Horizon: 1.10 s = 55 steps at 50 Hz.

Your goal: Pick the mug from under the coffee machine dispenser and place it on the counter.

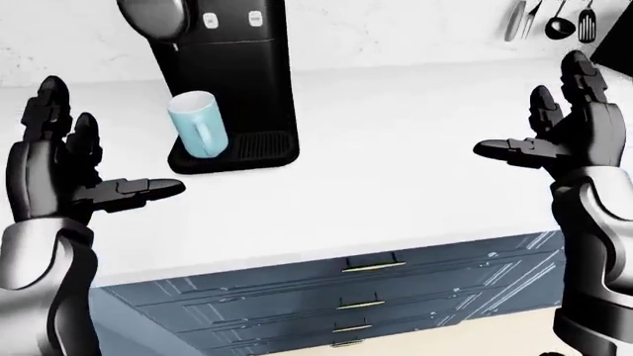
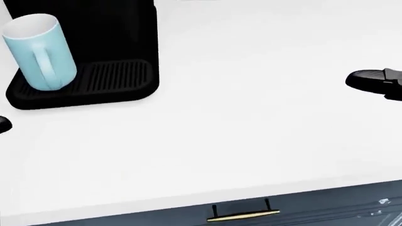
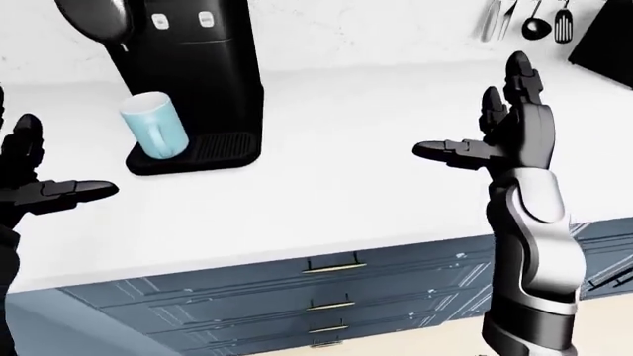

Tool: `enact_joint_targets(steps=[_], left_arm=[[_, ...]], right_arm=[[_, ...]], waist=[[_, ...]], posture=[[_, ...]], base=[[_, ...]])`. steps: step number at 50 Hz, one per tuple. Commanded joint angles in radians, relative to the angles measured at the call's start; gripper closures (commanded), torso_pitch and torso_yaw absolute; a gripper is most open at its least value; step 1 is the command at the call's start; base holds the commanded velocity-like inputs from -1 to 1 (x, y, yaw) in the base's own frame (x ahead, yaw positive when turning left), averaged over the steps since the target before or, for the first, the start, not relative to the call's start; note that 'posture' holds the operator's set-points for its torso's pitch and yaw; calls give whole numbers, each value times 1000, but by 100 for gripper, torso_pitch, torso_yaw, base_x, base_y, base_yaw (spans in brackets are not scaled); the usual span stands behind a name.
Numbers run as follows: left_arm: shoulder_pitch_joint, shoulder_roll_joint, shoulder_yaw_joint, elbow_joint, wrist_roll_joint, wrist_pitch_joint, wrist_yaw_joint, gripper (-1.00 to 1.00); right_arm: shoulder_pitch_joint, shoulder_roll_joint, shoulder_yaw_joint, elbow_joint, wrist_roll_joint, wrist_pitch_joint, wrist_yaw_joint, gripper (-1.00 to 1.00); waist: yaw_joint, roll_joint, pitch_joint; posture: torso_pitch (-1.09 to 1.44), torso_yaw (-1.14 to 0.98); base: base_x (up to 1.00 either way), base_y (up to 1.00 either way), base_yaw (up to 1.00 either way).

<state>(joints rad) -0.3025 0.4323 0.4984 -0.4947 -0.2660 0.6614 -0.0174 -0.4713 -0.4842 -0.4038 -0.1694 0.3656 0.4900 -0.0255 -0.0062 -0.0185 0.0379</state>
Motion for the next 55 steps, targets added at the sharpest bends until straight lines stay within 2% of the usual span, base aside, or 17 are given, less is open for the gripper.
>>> enact_joint_targets(steps=[1, 2, 3, 5, 6, 7, 11, 14, 15, 17, 19, 32, 39, 43, 47, 55], left_arm=[[-22, 21, 24, -38, 5, -33, 8, -100], [-21, 21, 24, -38, 6, -33, 8, -100], [-20, 21, 24, -38, 6, -34, 7, -100], [-22, 22, 24, -38, 6, -32, 7, -100], [-22, 22, 24, -38, 6, -31, 7, -100], [-21, 21, 24, -37, 6, -33, 7, -100], [-19, 19, 20, -31, 10, -39, 6, -100], [-19, 18, 21, -34, 10, -39, 4, -100], [-17, 20, 19, -35, 16, -44, 2, -100], [-13, 19, 19, -35, 27, -63, -1, -100], [-17, 10, 28, -33, 11, -45, 6, -100], [12, -17, 27, -22, 43, -16, 60, -100], [-8, -35, 6, -33, 44, 64, 99, -100], [1, -58, -21, -31, 44, 53, 105, -100], [3, -79, -26, -44, 19, 65, 127, -100], [-9, -86, -54, -89, 22, 110, 172, -100]], right_arm=[[-31, -15, -5, -47, 7, -37, 9, -100], [-31, -15, -7, -49, 8, -38, 9, -100], [-31, -15, -7, -49, 9, -39, 10, -100], [-31, -16, -8, -55, 13, -36, 10, -100], [-31, -17, -9, -53, 13, -37, 11, -100], [-30, -17, -10, -53, 14, -39, 12, -100], [-32, -19, -10, -52, 20, -39, 13, -100], [-32, -21, -10, -56, 22, -37, 15, -100], [-32, -22, -9, -55, 22, -38, 16, -100], [-32, -23, -8, -58, 20, -37, 18, -100], [-32, -23, -7, -53, 15, -43, 22, -100], [-33, -21, -6, -50, -1, -37, 25, -100], [-30, -19, -5, -43, -11, -41, 28, -100], [-29, -19, -6, -45, -15, -38, 29, -100], [-30, -20, -5, -42, -18, -38, 31, -100], [-34, -25, -10, -47, -16, -28, 29, -100]], waist=[[2, -1, -9], [-2, 0, 2], [-5, 11, 2], [-5, 58, -8], [-14, 50, -17], [-7, 36, -4], [3, 42, -9], [13, 6, 2], [17, 3, -2], [17, 7, -16], [14, 10, -21], [4, 10, -12], [3, 9, -10], [3, 8, -9], [4, 9, -9], [4, 7, -8]], posture=[[0, 0], [0, 0], [0, 0], [0, 0], [0, 0], [0, 0], [0, 0], [0, 0], [0, 0], [0, 0], [0, 0], [0, 0], [0, 0], [0, 0], [0, 0], [0, 0]], base=[[4, 0, 0], [0, 0, 0], [0, 0, 0], [0, 0, 0], [0, 0, 0], [0, 0, 0], [0, 0, 0], [0, 0, 0], [0, 0, 0], [0, 0, 0], [0, 0, 0], [0, 0, 0], [0, 0, 0], [0, 0, 0], [0, 0, 0], [0, 0, 0]])
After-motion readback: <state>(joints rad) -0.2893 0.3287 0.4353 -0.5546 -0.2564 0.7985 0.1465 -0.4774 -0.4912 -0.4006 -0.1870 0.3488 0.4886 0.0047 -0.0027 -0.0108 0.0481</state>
